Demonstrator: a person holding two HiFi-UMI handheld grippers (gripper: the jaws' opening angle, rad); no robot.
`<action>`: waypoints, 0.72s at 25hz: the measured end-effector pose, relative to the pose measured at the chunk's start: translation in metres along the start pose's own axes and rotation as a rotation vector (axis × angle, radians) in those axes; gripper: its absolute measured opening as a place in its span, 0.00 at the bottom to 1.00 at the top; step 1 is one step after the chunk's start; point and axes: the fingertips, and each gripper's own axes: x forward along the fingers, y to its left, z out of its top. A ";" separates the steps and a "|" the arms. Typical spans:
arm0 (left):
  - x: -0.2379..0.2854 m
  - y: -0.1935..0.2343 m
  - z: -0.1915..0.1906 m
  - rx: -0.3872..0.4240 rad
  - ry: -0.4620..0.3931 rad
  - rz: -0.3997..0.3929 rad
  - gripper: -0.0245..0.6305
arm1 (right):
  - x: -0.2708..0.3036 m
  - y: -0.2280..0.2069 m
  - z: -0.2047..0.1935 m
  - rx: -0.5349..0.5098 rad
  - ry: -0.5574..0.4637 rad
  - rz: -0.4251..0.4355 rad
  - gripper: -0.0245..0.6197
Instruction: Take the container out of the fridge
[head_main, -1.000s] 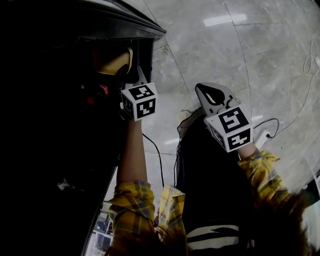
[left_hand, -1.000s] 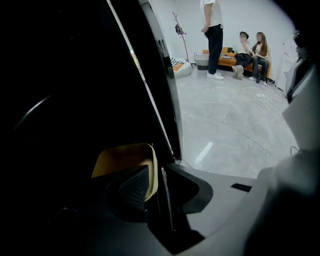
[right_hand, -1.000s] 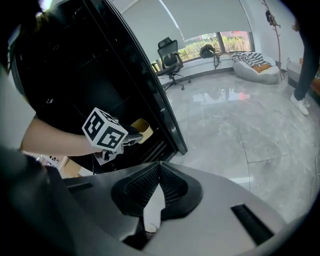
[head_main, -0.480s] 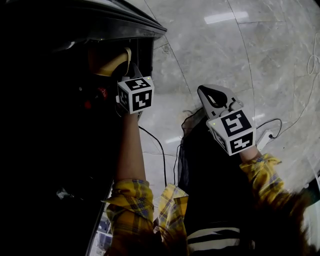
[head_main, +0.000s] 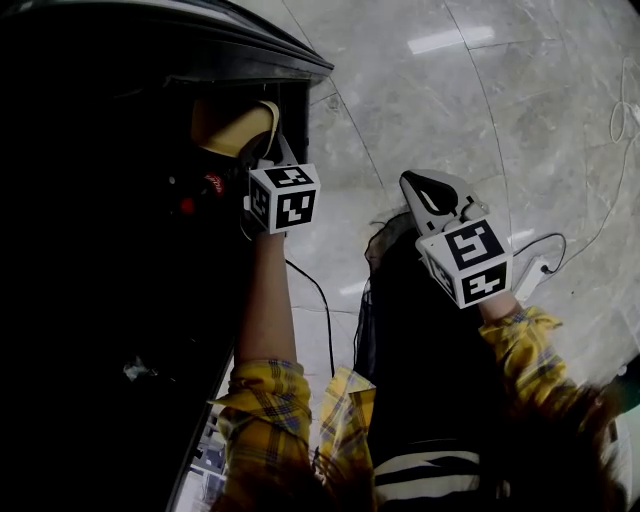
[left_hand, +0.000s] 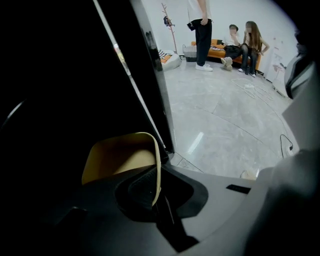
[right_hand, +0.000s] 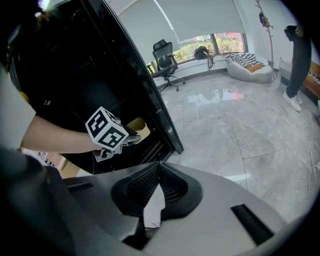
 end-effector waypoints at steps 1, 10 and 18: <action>-0.006 -0.004 0.000 0.015 0.002 -0.002 0.08 | -0.004 0.002 0.000 0.005 -0.005 -0.003 0.08; -0.057 -0.039 0.015 0.121 -0.021 -0.032 0.08 | -0.044 0.010 0.017 0.023 -0.066 -0.029 0.08; -0.112 -0.073 0.018 0.138 -0.026 -0.100 0.08 | -0.086 0.018 0.025 0.024 -0.082 -0.053 0.08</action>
